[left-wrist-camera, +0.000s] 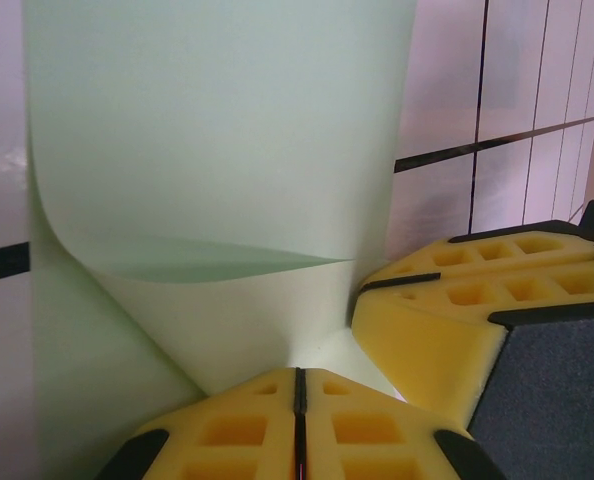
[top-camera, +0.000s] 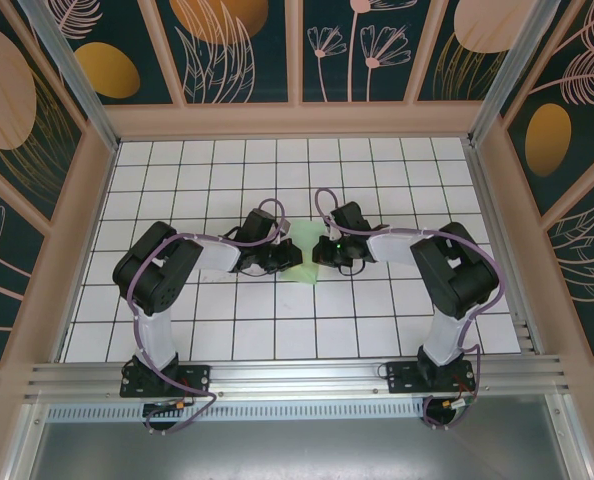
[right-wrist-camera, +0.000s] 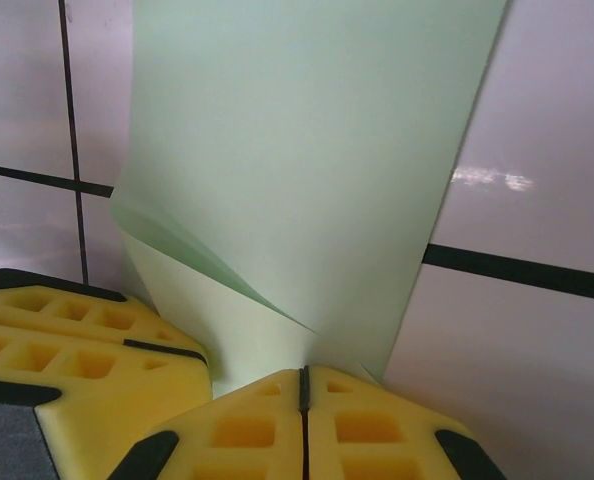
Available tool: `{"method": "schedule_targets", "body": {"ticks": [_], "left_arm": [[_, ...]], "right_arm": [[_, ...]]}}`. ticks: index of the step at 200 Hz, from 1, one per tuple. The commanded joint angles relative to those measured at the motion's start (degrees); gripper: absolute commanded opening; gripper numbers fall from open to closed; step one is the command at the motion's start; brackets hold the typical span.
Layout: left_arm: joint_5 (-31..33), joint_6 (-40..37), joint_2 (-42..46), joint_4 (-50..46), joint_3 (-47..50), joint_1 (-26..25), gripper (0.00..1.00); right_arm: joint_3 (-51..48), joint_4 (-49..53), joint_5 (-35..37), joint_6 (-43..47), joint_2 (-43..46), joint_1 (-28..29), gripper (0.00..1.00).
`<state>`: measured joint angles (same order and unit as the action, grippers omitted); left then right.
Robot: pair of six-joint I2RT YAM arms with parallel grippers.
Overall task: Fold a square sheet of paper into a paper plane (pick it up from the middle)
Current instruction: First fold the triangle in half at the center of the table.
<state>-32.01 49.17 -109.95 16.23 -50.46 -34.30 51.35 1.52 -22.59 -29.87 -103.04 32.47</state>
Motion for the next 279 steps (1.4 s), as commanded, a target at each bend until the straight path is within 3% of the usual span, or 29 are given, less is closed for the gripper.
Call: {"method": "schedule_targets", "body": {"ticks": [1, 33, 132, 206, 279], "left_arm": [[1.7, -0.2, 1.2, -1.1, 1.1, -0.1, 0.12], [0.3, 0.2, 3.8, 2.4, 0.5, -0.1, 0.17], [10.3, -1.9, -0.5, -4.7, -3.9, -0.1, 0.16], [13.6, -2.0, 1.0, -7.8, -2.7, -0.1, 0.14], [13.6, -0.6, 1.4, -6.4, -1.3, -0.1, 0.14]], "right_arm": [[1.0, 0.4, 0.9, 2.0, -1.8, 0.0, 0.07], [1.1, 0.8, 0.7, 2.5, -2.0, 0.0, 0.07], [1.9, 0.5, -0.4, 3.1, -1.5, 0.1, 0.07], [2.8, -1.2, 0.3, 1.0, 5.6, 0.0, 0.12], [-1.8, 0.7, 1.8, -1.9, 9.6, 6.3, 0.12]]}}
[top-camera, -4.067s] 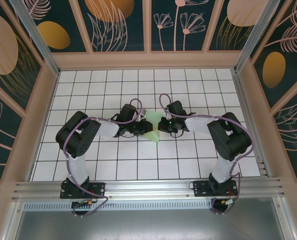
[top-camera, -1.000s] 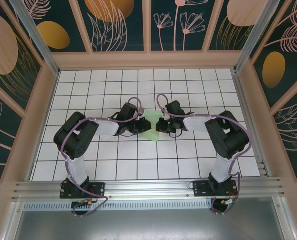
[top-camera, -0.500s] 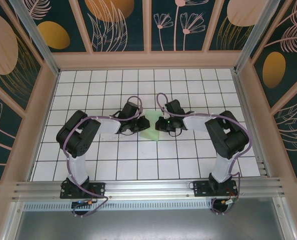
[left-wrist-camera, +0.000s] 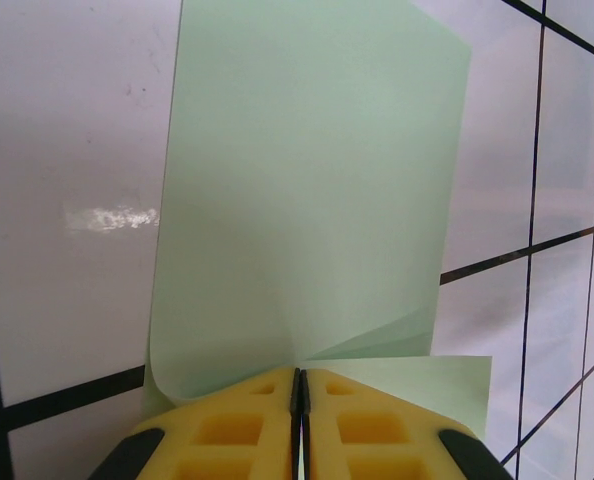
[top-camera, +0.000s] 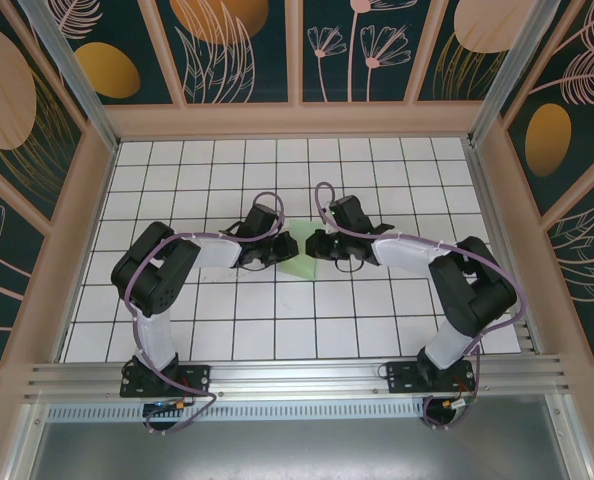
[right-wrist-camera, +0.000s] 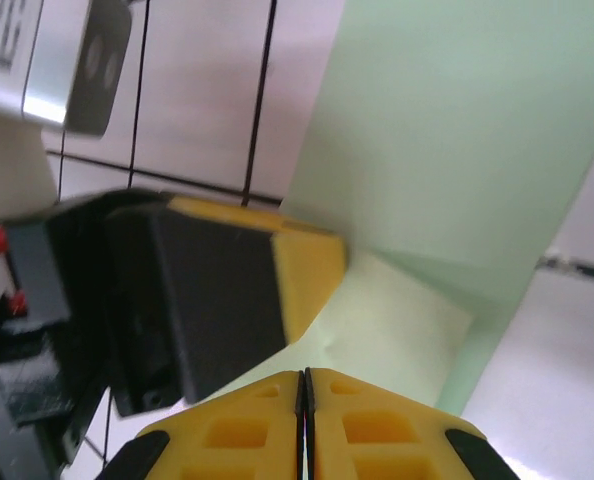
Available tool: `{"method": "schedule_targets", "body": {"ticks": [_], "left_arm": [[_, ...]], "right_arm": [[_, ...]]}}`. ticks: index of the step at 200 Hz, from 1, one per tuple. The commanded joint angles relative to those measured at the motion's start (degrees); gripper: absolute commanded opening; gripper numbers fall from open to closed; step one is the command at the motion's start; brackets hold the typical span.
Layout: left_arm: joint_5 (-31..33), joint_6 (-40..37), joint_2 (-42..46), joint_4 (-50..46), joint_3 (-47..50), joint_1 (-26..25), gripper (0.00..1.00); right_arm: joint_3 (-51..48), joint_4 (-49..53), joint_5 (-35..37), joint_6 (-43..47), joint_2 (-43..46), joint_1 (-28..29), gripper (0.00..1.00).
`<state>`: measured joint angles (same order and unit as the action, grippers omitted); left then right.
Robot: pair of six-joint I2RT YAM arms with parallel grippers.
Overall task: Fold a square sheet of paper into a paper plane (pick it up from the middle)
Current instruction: First fold the triangle in half at the center of the table.
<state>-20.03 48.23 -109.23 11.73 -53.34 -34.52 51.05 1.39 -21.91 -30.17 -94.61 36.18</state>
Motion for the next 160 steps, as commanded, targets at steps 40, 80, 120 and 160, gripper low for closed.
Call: {"method": "schedule_targets", "body": {"ticks": [40, 80, 120, 160], "left_arm": [[1.6, 0.6, 0.7, -1.1, 2.8, 0.1, 0.13], [1.7, 0.8, 1.2, -0.7, 4.0, 0.1, 0.13], [2.0, 1.2, 1.4, -0.6, 4.6, 0.1, 0.13], [2.7, 1.4, 1.3, -0.9, 4.7, 0.1, 0.13]], "right_arm": [[-0.9, 1.9, 1.6, -1.6, -2.3, 4.6, 0.11], [-0.5, 3.6, 2.7, -1.1, -4.1, 4.7, 0.10], [-0.9, 4.4, 2.7, -0.3, -4.8, 4.7, 0.10], [-1.1, 5.2, 1.8, 1.2, -5.4, 4.7, 0.10]]}}
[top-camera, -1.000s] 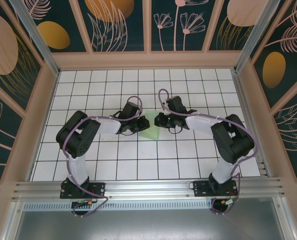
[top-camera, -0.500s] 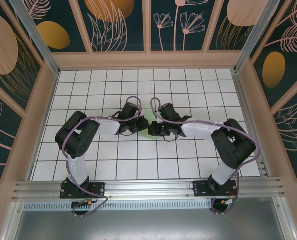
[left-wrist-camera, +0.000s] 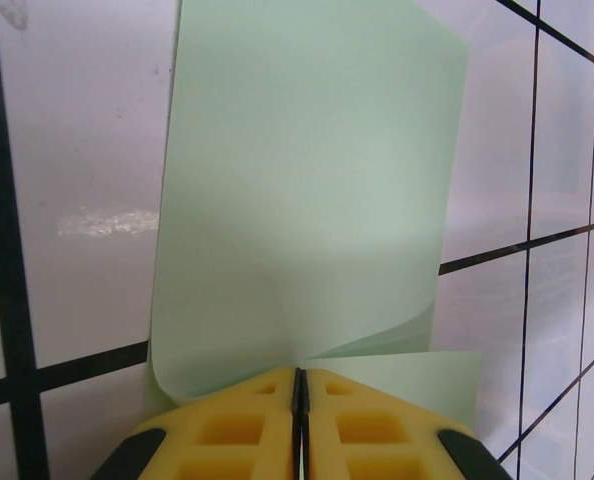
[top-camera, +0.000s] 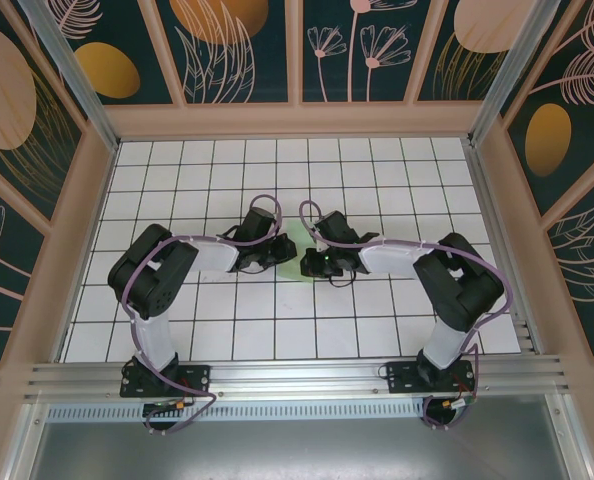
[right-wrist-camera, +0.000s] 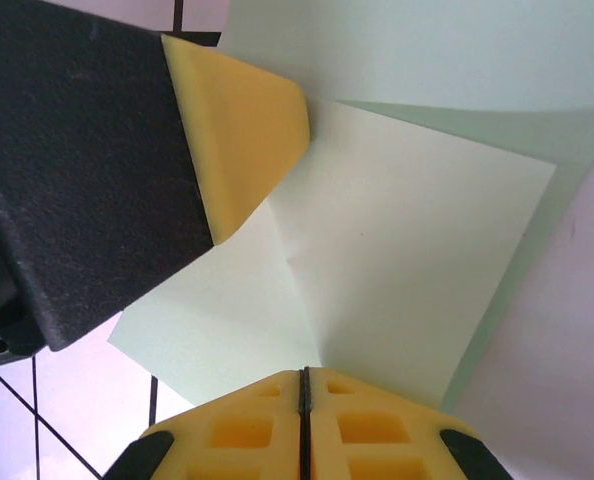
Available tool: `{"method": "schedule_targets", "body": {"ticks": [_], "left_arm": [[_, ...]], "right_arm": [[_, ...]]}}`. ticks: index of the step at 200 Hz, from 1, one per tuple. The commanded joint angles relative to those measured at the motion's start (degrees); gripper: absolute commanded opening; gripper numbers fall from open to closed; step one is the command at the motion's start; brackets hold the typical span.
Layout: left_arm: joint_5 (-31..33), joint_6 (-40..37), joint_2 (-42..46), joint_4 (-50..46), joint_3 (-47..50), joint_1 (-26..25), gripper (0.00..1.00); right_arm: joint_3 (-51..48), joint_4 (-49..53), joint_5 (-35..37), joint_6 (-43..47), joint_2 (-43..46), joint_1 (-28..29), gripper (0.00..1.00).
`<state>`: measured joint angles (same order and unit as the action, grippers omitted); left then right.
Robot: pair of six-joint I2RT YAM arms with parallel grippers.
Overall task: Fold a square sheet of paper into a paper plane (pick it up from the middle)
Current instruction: First fold the triangle in half at the center of the table.
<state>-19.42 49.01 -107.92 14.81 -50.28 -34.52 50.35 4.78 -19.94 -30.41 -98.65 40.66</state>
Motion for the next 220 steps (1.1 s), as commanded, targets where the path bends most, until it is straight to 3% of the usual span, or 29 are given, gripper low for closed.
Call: {"method": "schedule_targets", "body": {"ticks": [1, 220], "left_arm": [[2.1, 0.7, -0.1, -4.0, 1.7, 0.1, 0.13], [4.6, 0.8, -0.3, -6.0, 2.0, 0.1, 0.13]], "right_arm": [[-0.4, 1.9, -0.2, 1.4, -1.3, 0.2, 0.09], [-3.0, 4.3, -4.9, 11.4, -2.4, -0.7, 0.08]]}}
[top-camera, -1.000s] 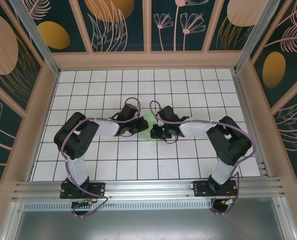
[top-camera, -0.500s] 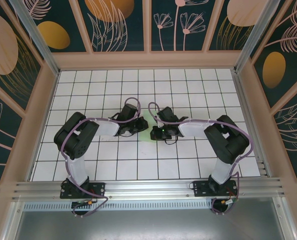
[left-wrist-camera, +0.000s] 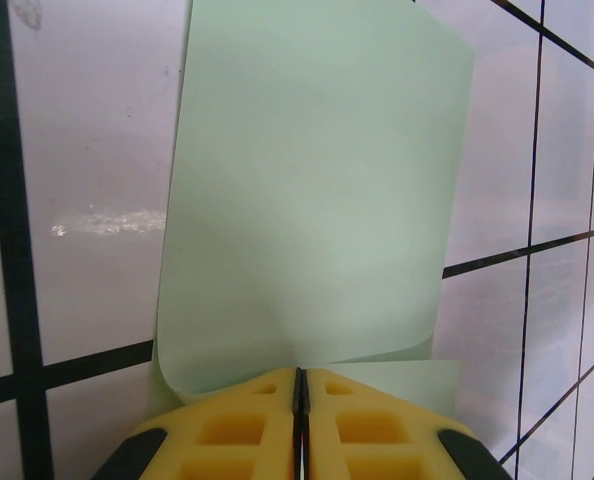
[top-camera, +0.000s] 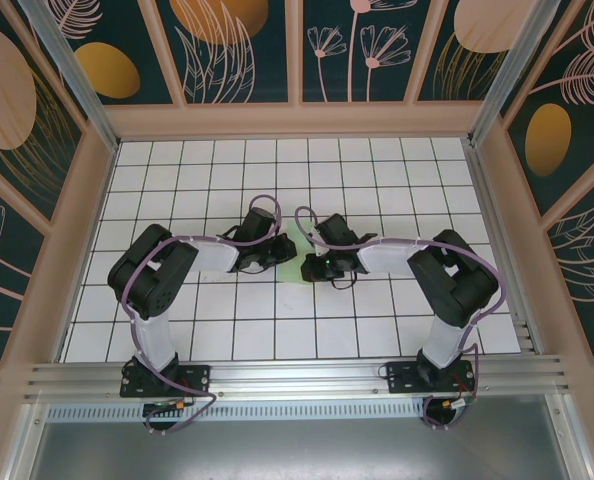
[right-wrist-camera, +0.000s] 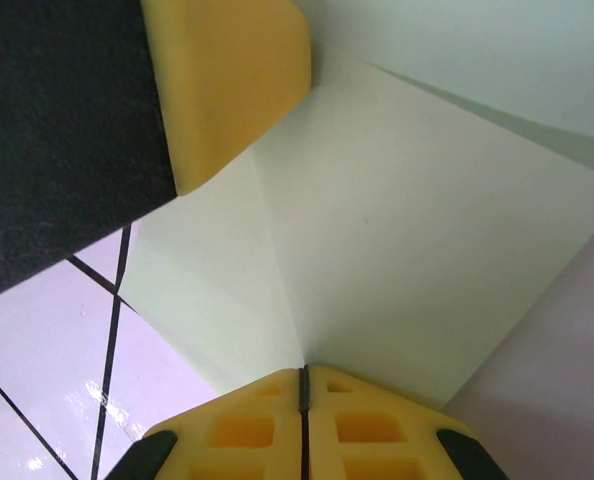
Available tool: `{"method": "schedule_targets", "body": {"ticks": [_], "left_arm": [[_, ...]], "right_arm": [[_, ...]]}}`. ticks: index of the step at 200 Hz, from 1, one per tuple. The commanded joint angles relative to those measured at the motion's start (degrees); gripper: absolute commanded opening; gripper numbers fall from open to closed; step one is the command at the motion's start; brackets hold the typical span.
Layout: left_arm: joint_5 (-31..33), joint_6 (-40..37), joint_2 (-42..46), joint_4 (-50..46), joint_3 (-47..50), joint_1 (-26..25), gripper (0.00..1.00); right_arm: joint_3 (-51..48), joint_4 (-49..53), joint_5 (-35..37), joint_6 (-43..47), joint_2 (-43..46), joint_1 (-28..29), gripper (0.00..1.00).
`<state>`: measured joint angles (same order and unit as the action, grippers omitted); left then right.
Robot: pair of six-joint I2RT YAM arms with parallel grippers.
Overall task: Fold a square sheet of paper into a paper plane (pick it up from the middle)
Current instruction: First fold the triangle in half at the center of the table.
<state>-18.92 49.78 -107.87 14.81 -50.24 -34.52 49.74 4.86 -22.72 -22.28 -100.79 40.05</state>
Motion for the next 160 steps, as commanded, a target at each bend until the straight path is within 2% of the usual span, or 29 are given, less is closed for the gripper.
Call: {"method": "schedule_targets", "body": {"ticks": [1, 84, 109, 160], "left_arm": [[4.1, 0.1, -0.3, -6.0, 2.0, 0.1, 0.13], [4.2, 0.1, -0.7, -6.0, 2.5, 0.1, 0.12], [3.8, 0.0, -0.7, -5.8, 2.4, 0.1, 0.12], [2.6, 0.0, -0.2, -5.1, 2.2, 0.1, 0.12]], "right_arm": [[-2.4, 4.2, -2.1, 3.3, -0.2, -0.2, 0.08], [-6.4, 5.3, -3.2, 3.0, 4.4, -0.2, 0.07], [-5.9, 6.3, -1.1, 2.4, 5.7, -0.3, 0.06], [-5.7, 2.6, 4.8, -2.8, 15.2, -2.1, 0.05]]}}
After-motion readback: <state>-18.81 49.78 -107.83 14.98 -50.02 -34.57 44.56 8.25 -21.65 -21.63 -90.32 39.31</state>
